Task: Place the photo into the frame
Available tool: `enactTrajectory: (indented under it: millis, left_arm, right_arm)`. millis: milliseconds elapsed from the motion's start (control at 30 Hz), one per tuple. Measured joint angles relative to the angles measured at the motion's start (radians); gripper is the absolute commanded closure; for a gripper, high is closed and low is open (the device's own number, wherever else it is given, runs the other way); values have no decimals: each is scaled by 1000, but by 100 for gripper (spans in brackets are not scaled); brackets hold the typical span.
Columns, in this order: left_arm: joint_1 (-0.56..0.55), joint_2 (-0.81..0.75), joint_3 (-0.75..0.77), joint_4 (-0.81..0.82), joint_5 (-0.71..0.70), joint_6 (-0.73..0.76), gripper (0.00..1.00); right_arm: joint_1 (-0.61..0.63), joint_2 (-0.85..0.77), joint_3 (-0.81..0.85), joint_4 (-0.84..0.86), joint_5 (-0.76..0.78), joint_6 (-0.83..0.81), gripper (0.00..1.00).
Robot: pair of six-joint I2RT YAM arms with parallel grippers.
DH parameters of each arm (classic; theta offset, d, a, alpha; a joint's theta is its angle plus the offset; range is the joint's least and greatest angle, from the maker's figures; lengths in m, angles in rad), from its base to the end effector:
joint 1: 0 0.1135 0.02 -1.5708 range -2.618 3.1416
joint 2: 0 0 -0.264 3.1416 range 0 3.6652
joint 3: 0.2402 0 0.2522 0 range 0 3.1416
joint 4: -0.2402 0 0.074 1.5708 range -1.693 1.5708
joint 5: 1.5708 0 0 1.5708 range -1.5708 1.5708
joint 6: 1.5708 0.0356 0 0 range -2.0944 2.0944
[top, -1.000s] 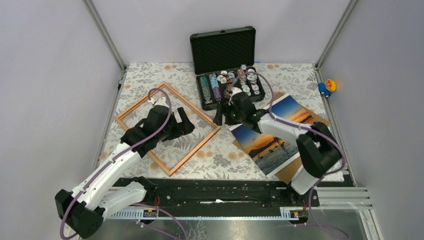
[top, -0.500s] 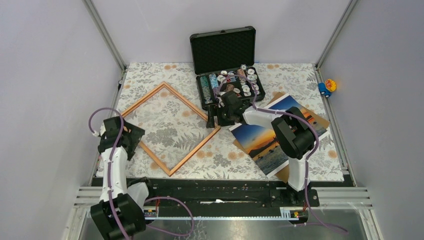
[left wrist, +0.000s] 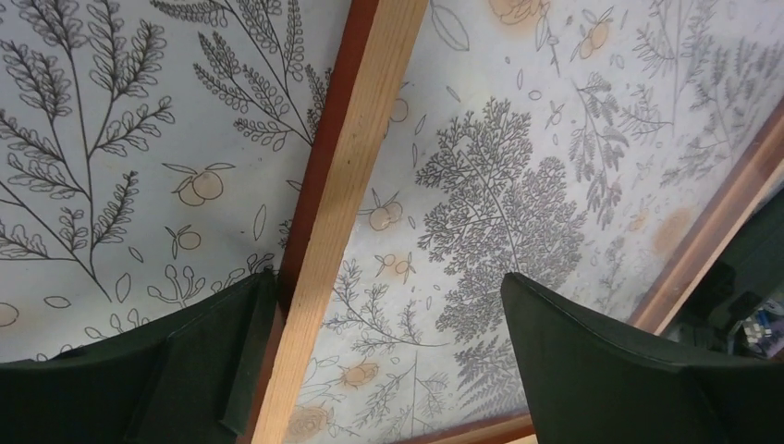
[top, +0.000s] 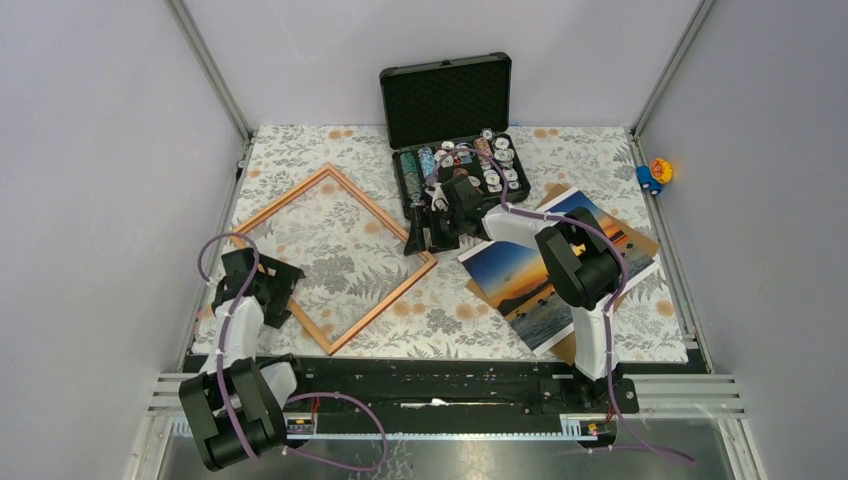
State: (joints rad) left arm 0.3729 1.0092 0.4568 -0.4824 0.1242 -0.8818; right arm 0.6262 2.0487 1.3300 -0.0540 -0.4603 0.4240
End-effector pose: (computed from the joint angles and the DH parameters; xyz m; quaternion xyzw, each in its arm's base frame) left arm 0.1648 0.0597 0.1655 -0.5516 0.7888 -0.1244 0.2407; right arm 0.3482 0.2713 0.1579 -0.1787 0.8836 0.3715 0.2220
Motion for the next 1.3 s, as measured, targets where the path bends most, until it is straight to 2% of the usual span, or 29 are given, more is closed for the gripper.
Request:
enactTrajectory:
  millis: [300, 400, 533, 633, 733, 933, 1300]
  left_arm:
    - [-2, -6, -43, 131, 10, -7, 1]
    - [-41, -8, -67, 189, 58, -33, 1]
    - [-90, -16, -64, 185, 6, -28, 1]
    - [-111, -6, -48, 163, -28, -26, 1]
    - [-125, 16, -24, 132, -42, -24, 1]
    - [-129, 23, -19, 125, -43, -26, 1]
    - [-130, 19, -19, 117, -42, -27, 1]
  right_arm:
    - [-9, -50, -36, 67, -120, 83, 18]
    - [10, -106, -40, 103, -190, 128, 18]
    - [35, -179, -75, 150, -222, 159, 17]
    - [35, -197, -94, 120, -185, 131, 13]
    - [34, -197, -91, 25, -75, 44, 13]
    - [33, -129, -9, -92, 87, -79, 17]
    - [33, -55, 29, -131, 140, -132, 24]
